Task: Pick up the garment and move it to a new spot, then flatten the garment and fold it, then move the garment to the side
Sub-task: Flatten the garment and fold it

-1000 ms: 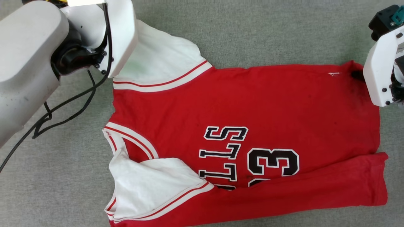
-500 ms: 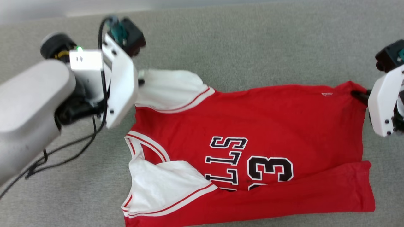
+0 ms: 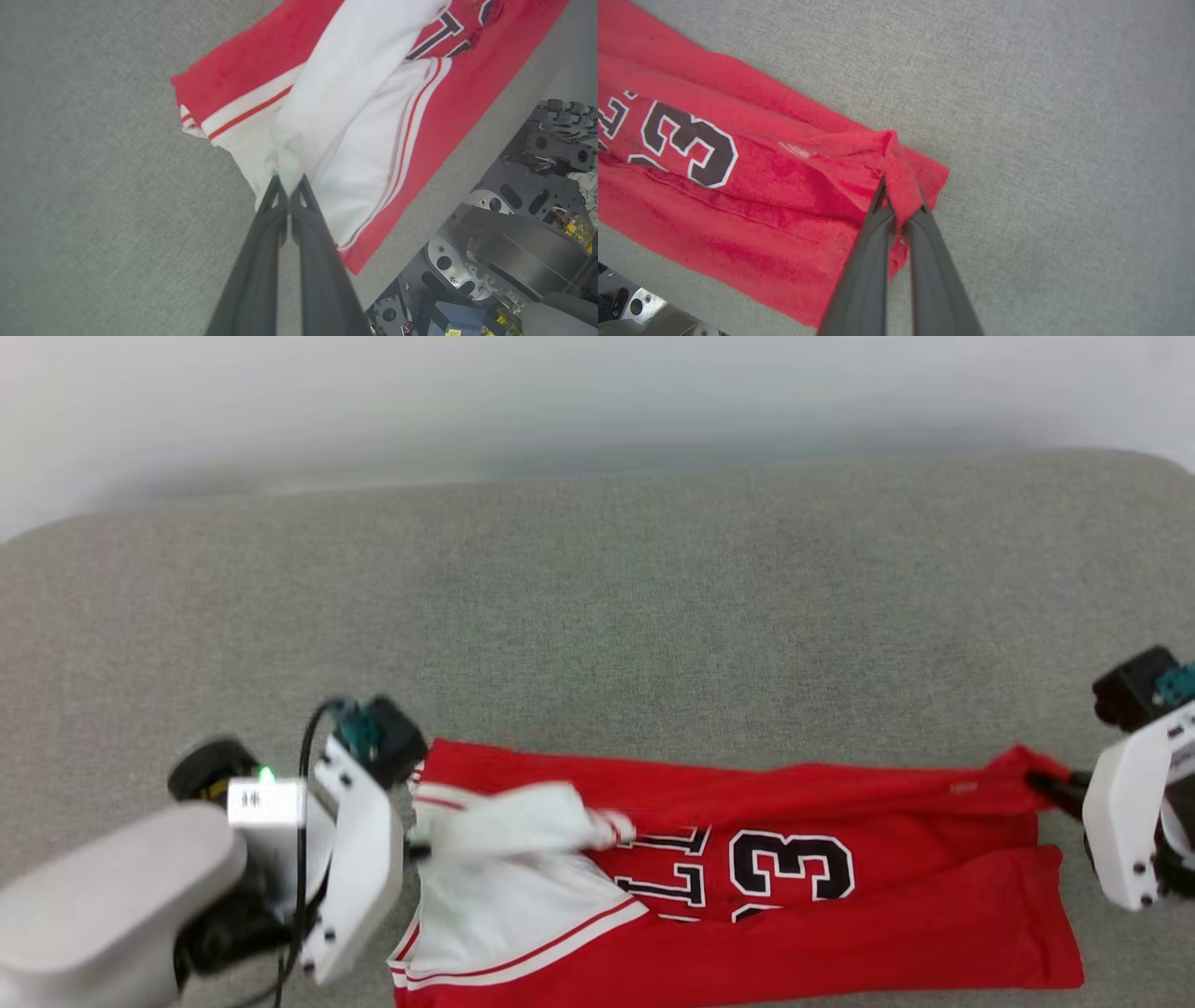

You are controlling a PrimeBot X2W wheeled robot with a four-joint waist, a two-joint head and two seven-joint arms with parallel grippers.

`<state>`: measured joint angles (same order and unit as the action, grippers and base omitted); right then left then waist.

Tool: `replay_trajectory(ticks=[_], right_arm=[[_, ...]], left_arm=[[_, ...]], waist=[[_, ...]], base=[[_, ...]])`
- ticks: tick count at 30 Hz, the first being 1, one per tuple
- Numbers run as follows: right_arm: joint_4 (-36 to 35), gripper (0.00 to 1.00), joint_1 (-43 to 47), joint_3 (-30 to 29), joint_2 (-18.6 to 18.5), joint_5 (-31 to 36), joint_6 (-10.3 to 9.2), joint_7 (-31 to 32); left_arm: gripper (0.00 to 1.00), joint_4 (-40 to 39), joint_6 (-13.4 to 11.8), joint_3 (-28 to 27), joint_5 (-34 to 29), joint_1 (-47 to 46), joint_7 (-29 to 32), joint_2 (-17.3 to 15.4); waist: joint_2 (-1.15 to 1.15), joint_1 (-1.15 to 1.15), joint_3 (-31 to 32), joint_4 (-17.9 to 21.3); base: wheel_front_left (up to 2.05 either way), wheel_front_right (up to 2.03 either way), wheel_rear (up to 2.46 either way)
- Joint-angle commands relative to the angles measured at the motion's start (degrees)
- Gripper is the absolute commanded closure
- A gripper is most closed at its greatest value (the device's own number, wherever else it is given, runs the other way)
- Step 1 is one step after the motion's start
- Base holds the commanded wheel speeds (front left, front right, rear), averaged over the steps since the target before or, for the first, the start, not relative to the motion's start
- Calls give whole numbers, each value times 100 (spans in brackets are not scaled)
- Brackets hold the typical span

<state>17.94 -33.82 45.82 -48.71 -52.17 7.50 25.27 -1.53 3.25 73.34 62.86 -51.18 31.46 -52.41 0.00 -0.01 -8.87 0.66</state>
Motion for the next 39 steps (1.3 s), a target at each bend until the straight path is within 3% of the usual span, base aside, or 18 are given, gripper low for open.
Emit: replay_trajectory(ticks=[1, 6, 16, 17, 18, 19, 24, 32, 39], right_arm=[[-40, 100, 229, -50, -27, -48, -3, -79], [45, 100, 743, -141, 13, -49, -3, -225], [575, 100, 1312, -20, 382, 38, -3, -302], [612, 100, 1337, -48, 425, -11, -3, -351], [627, 57, 1326, -88, 448, -38, -3, -401], [626, 0, 1324, -133, 464, -76, -2, -450], [288, 0, 1353, -468, 220, -197, -3, -822], [-186, 0, 1882, -1454, -214, -724, -2, -1258], [71, 0, 2285, -2461, -68, -1438, -2, -1401]], left_arm=[[100, -72, -90, 1, 42, 303, -78, -43], [100, -181, -276, 1, 33, 934, -232, -101], [100, 161, -370, 2, -4, 1513, -488, 167], [85, 185, -408, -25, -19, 1535, -569, 182], [3, 186, -447, -70, -59, 1545, -685, 199], [0, 168, -497, -122, -65, 1564, -811, 214], [0, -52, -809, -351, -433, 1634, -1641, 127], [0, -26, -1815, -972, -988, 1896, -3489, 299], [0, 270, -2520, -1463, -1291, 2248, -4576, 647]], waist=[[0, 1, 54, -2], [0, 1, 52, 12], [0, 1, -86, -8], [0, 1, -77, -7], [0, 1, -58, -4], [0, 1, -28, -1], [0, 1, 139, 4], [0, 1, 292, -66], [0, 1, 230, -124]], base=[[0, 0, 0], [0, 0, 0], [0, 0, 0], [0, 0, 0], [0, 0, 0], [0, 0, 0], [0, 0, 0], [0, 0, 0], [0, 0, 0]])
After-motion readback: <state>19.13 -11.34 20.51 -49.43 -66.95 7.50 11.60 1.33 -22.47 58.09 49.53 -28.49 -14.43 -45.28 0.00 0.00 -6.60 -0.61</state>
